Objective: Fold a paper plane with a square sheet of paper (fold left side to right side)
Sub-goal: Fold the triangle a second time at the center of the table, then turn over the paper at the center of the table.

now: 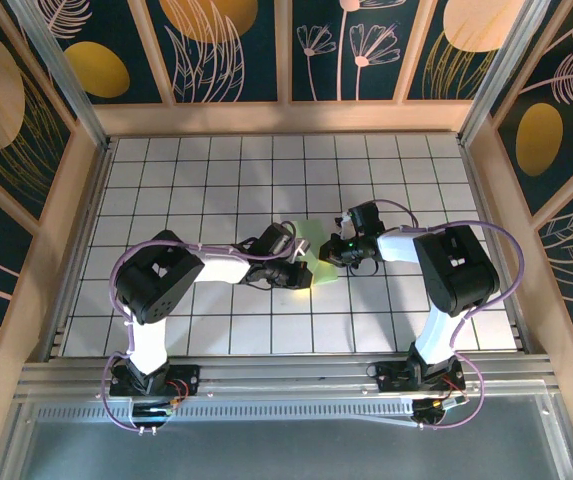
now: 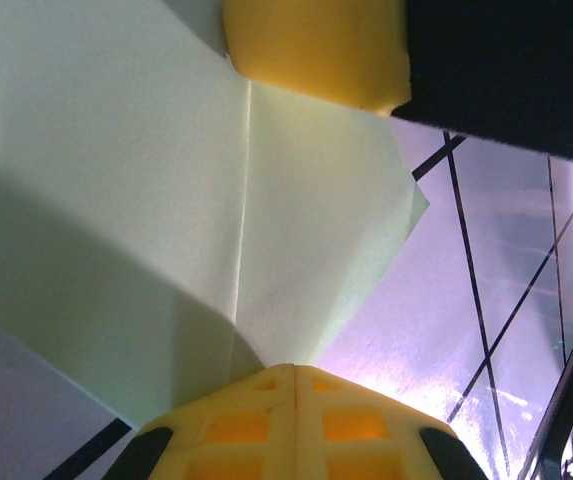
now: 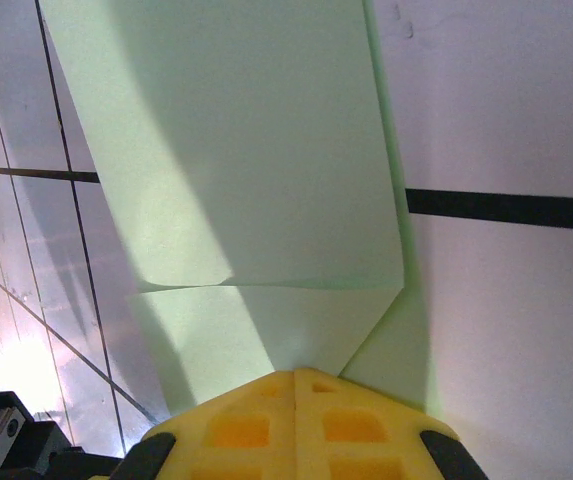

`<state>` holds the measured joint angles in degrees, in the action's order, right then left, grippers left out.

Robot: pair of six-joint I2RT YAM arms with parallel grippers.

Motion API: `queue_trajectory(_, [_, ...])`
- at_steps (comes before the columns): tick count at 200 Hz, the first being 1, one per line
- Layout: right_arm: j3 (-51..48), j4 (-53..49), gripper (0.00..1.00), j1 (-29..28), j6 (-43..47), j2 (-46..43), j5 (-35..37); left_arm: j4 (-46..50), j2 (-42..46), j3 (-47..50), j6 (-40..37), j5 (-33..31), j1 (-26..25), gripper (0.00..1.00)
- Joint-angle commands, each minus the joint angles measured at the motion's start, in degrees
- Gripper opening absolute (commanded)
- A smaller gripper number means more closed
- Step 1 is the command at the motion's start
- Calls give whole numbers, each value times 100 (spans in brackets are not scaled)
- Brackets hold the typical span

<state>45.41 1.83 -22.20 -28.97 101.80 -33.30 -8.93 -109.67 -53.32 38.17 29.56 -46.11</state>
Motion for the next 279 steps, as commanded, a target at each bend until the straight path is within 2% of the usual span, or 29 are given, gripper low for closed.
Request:
queue_trajectory(1, [-85,-582,0,0,98,393,737,550,57,251,23,183,-132,5])
queue_trajectory(73, [39,-399,0,-59,38,242,390,363,390,383,172,196,-110,4])
queue_trajectory(110, [221,-205,0,-62,-89,-168,164,29,915,513,381,431,319,4])
queue_trajectory(131, [267,-113,0,-37,-126,-469,161,-48,1092,520,400,433,583,12])
queue_trajectory(164, [69,-90,25,136,41,-993,582,-204,1061,449,510,188,904,32])
queue_trajectory(182, [-124,-84,41,301,175,-1290,893,-331,841,289,533,139,968,38])
queue_trajectory(220, [-464,94,63,532,216,-1730,974,-311,258,-169,420,137,964,46])
queue_trajectory(236, [-540,109,69,552,225,-1801,966,-259,71,-207,362,94,967,47])
queue_trajectory(247, [-580,114,69,550,242,-1809,936,-274,-62,-445,340,109,969,46])
queue_trajectory(279, [-645,121,65,563,312,-1767,707,-333,-273,-666,322,112,964,34])
